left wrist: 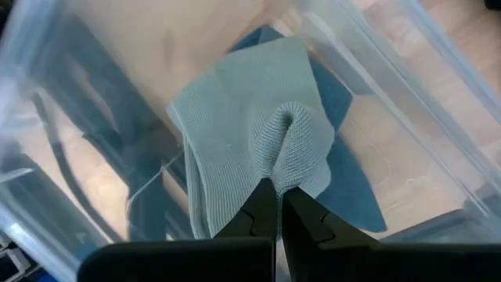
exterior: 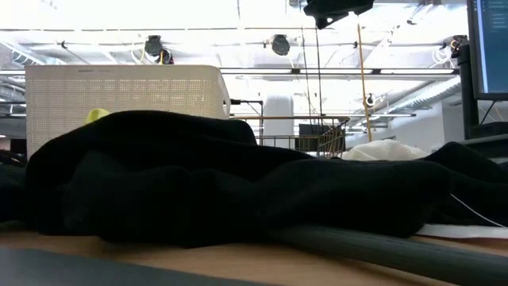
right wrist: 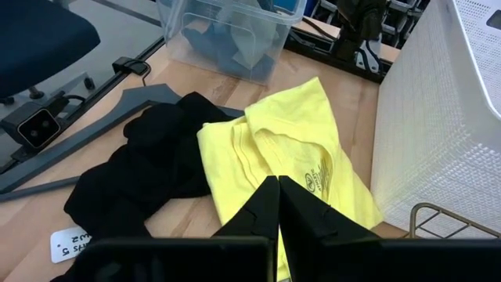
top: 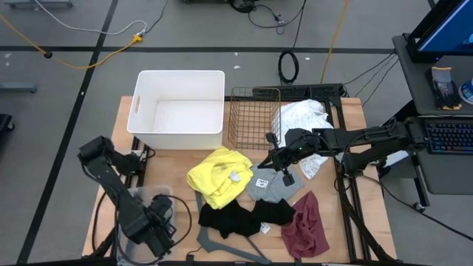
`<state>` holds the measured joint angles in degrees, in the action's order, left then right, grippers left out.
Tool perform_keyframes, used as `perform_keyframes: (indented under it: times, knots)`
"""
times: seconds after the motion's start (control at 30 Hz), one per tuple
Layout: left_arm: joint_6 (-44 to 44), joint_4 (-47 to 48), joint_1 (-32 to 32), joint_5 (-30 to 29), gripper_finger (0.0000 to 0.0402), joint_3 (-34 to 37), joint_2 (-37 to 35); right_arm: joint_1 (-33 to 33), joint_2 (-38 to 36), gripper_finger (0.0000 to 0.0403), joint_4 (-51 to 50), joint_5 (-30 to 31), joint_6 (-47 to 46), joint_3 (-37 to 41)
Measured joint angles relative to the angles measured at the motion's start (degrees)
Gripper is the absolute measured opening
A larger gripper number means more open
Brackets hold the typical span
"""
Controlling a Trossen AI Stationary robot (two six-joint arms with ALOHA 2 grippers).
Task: Pick & Place Cloths
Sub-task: Put the gray sock into the transparent bin, then put the black sock into the transparent bin
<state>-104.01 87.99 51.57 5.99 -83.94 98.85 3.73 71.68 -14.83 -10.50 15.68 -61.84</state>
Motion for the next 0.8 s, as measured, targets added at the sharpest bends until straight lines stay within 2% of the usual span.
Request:
perform_keyframes:
  times: [0.3, 0.43, 0.67, 0.8]
  knots:
    - [-0.8, -2.4, 1.2, 0.0, 0.0003, 0.0, 1.3, 0.0, 0.0, 0.0, 0.0, 0.0, 0.0, 0.0]
    - [-1.4, -2.4, 1.3, 0.0, 0.0021, 0.0, 1.3, 0.0, 0.0, 0.0, 0.0, 0.0, 0.0, 0.0]
    - [-1.5, -2.3, 1.4, -1.7, 0.0112, 0.0, 1.3, 0.0, 0.0, 0.0, 0.0, 0.0, 0.0, 0.0]
    - [-0.6, -2.3, 1.4, 0.9, 0.017, 0.0, 1.1, 0.0, 0.0, 0.0, 0.0, 0.0, 0.0, 0.0]
